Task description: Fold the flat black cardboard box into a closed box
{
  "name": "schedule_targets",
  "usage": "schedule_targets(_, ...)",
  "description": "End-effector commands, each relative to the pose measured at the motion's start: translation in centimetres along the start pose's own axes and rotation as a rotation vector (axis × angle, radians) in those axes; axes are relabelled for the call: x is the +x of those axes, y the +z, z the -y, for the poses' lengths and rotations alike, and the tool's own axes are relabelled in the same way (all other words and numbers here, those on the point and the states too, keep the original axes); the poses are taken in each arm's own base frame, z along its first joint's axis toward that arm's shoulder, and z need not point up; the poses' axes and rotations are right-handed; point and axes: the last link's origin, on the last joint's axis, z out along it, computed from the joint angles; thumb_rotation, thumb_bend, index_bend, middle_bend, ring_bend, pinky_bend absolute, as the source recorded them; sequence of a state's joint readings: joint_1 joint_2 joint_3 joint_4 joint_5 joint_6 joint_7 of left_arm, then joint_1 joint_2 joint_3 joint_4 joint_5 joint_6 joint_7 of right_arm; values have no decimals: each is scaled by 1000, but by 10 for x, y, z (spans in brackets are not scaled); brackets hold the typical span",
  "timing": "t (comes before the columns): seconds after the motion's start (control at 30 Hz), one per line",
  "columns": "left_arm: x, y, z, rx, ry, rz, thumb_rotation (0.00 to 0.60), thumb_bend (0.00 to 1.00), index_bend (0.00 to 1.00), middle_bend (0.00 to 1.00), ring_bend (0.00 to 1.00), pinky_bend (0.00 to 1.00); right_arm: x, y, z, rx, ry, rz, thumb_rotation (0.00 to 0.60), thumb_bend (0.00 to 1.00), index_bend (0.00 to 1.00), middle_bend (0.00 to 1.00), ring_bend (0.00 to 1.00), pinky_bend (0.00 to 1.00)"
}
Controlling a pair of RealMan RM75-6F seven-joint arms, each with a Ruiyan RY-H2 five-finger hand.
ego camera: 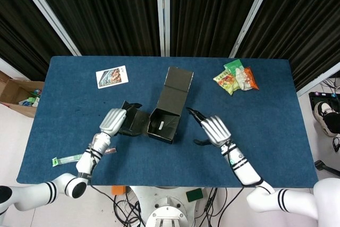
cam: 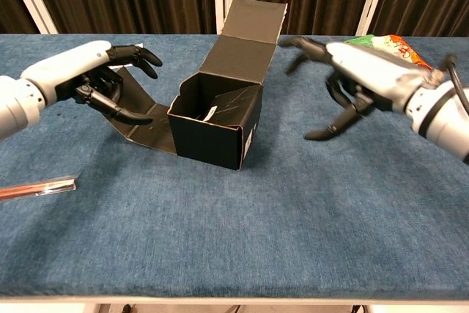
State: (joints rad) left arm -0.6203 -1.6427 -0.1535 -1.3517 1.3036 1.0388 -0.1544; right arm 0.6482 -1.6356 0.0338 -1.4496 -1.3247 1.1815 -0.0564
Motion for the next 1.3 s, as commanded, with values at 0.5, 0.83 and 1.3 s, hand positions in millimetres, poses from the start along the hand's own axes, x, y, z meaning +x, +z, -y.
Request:
schedule_targets(0.5, 16, -17, 1, 7, -113, -98, 494, 21, 184, 223, 664, 934, -62, 49, 74, -238, 388, 58, 600, 0, 0, 48, 773, 1000)
schedule_targets(0.83, 20, -21, 4, 8, -135, -109, 496, 22, 178, 223, 665, 936, -63, 89, 76, -282, 420, 34, 600, 0, 0, 87, 773, 1000)
schedule_targets(1.3, 26, -33, 3, -29, -147, -162, 539, 21, 221, 258, 675, 939, -73, 104, 81, -259, 649, -6, 600, 207, 233, 464, 782, 1000)
